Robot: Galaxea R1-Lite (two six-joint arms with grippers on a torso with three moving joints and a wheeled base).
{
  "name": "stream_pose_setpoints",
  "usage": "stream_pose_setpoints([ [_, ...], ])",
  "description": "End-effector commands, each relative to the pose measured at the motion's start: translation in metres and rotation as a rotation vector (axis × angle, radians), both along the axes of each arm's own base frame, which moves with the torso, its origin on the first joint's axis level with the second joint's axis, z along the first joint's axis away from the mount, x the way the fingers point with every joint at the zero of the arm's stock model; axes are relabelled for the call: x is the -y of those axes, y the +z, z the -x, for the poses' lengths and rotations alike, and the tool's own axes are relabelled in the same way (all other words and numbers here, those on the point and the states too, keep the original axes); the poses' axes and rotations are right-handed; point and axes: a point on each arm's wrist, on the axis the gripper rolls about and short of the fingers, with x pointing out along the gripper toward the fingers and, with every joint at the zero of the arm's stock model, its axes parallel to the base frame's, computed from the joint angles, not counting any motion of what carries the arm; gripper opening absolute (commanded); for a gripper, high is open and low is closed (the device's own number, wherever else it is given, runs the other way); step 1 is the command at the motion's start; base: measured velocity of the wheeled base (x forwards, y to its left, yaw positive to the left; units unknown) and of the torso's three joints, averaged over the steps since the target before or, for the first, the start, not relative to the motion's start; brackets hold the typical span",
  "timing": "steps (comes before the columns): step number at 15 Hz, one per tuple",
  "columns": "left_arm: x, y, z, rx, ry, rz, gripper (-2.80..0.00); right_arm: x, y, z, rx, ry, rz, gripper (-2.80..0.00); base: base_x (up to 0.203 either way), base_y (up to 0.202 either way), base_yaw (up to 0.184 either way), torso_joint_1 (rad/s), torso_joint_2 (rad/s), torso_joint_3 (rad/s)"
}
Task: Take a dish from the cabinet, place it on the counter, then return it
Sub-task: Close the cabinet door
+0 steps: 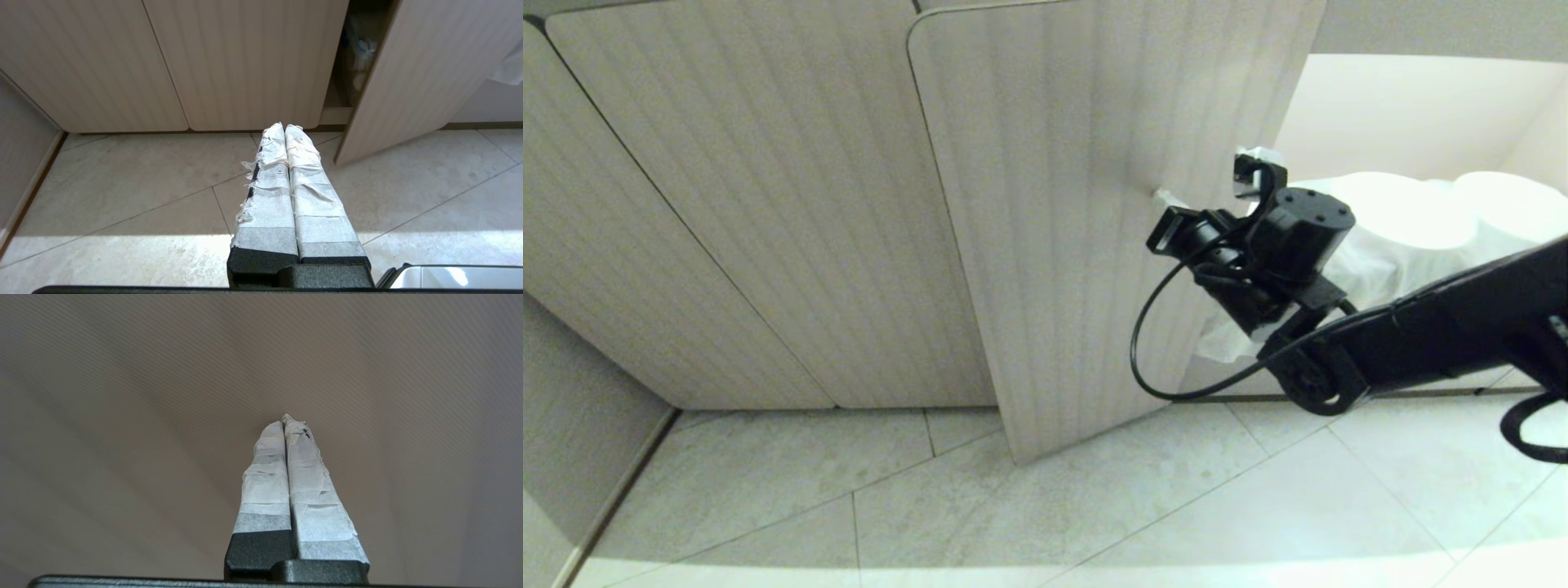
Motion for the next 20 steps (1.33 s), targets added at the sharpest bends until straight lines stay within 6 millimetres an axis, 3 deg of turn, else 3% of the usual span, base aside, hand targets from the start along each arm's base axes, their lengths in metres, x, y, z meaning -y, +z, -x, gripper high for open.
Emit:
stream_pose_setpoints([
  [1, 0.000, 0.000, 0.000, 0.001, 0.000, 0.000, -2.80, -0.003, -0.008, -0.008, -0.011, -0.048, -0.011, -2.80, 0.000, 0.000, 0.000, 0.000, 0.00, 0.000],
  [6, 0.000, 0.000, 0.000, 0.001, 0.000, 0.000, -2.80, 0.022, -0.012, -0.012, -0.021, -0.122, 0.017, -2.80, 0.000, 0.000, 0.000, 0.000, 0.00, 0.000],
  [10, 0.000, 0.000, 0.000, 0.001, 0.000, 0.000, -2.80, 0.038, -0.013, 0.008, -0.064, -0.147, 0.042, -2.80, 0.000, 0.000, 0.000, 0.000, 0.00, 0.000],
  [15, 0.000, 0.000, 0.000, 0.001, 0.000, 0.000, -2.80, 0.063, -0.003, 0.060, -0.100, -0.155, 0.079, -2.80, 0.000, 0.000, 0.000, 0.000, 0.00, 0.000],
  [20, 0.000, 0.000, 0.000, 0.001, 0.000, 0.000, -2.80, 0.099, 0.011, 0.135, -0.092, -0.173, 0.109, -2.80, 0.000, 0.000, 0.000, 0.000, 0.00, 0.000],
])
